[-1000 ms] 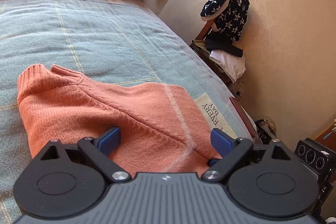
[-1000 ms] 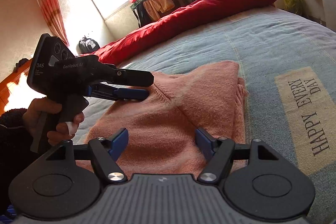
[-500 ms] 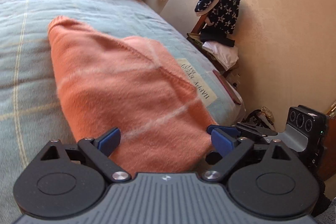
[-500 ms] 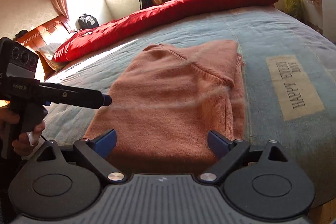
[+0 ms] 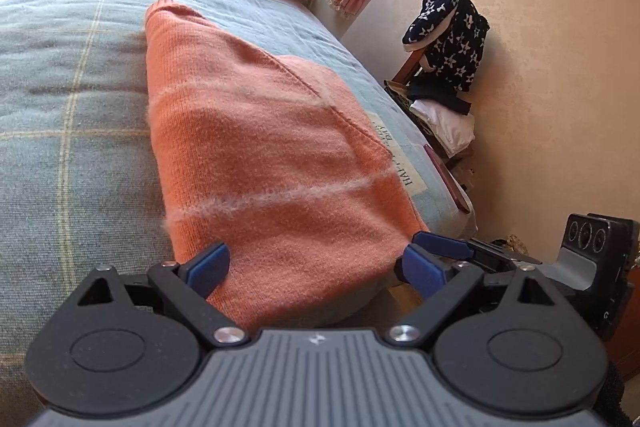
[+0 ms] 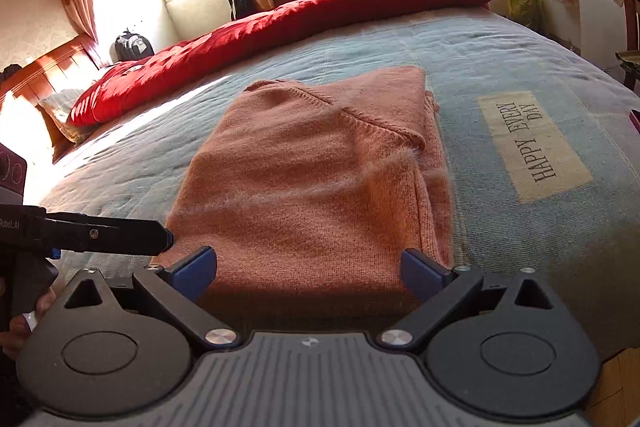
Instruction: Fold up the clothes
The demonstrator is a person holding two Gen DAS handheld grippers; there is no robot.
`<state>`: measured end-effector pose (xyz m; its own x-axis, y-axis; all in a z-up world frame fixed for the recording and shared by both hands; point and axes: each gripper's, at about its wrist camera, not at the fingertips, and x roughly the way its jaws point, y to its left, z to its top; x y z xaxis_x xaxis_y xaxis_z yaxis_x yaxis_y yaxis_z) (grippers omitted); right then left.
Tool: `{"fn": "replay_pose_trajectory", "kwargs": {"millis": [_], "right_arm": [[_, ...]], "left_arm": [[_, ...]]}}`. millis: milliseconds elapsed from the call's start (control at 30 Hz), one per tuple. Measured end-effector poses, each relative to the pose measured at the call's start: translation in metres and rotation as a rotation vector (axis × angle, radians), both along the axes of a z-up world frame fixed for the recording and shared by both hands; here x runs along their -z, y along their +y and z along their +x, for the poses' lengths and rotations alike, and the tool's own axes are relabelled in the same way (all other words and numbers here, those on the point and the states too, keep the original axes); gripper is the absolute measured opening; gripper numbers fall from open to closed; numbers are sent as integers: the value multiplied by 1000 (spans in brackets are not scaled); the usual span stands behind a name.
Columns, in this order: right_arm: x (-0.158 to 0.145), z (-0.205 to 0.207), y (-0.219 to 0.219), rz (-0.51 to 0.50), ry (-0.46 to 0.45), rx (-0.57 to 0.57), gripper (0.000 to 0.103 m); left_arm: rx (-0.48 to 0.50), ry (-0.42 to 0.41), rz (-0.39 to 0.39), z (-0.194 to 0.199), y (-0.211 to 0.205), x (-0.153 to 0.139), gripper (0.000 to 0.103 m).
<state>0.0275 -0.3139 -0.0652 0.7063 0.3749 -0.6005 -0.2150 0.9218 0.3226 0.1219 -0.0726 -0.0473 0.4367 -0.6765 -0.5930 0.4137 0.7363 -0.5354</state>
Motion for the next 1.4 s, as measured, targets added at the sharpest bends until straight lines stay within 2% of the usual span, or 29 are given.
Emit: {"fn": "replay_pose_trajectory", "kwargs": {"millis": [167,300,500,567,667,800,900,1000,1133,1200,1300,1400], "right_arm": [[-18,-14,11,-43,-39,9,103],[-27,-13,30,-77,-60,4,103],[-21,8,77,-260,-74,66,103],[-15,18,88,-300,-61,84,103],[-1,30,101,-355,-22,116,103],[13,25,112,-409,19,128,103],[5,20,110,-381,24,145,103],[-16,24,106,-332,-32,145,103],[-36,66,111,-379,-101,125,103],[-35,92,111,-375,-121,134,103],[-20,128,106,-333,-70,160,103],[0,142,101,-282,-51,154,103]], "left_arm": [[-34,-61,50,-17,7,-16,93],[-104,-83,170,-27,21,-21,93],[-194,-60,243,-34,60,-16,93],[-213,-62,242,-37,71,-16,93],[-223,-63,194,-40,89,-16,94],[-216,-67,176,-41,99,-13,94],[-200,-64,165,-38,101,-10,94],[-211,-61,152,-33,103,-8,94],[-256,-49,164,-25,104,-7,94],[-271,-43,191,-22,104,-6,94],[-283,-32,209,-17,104,-5,94],[-292,-19,213,-11,103,-3,94]]}}
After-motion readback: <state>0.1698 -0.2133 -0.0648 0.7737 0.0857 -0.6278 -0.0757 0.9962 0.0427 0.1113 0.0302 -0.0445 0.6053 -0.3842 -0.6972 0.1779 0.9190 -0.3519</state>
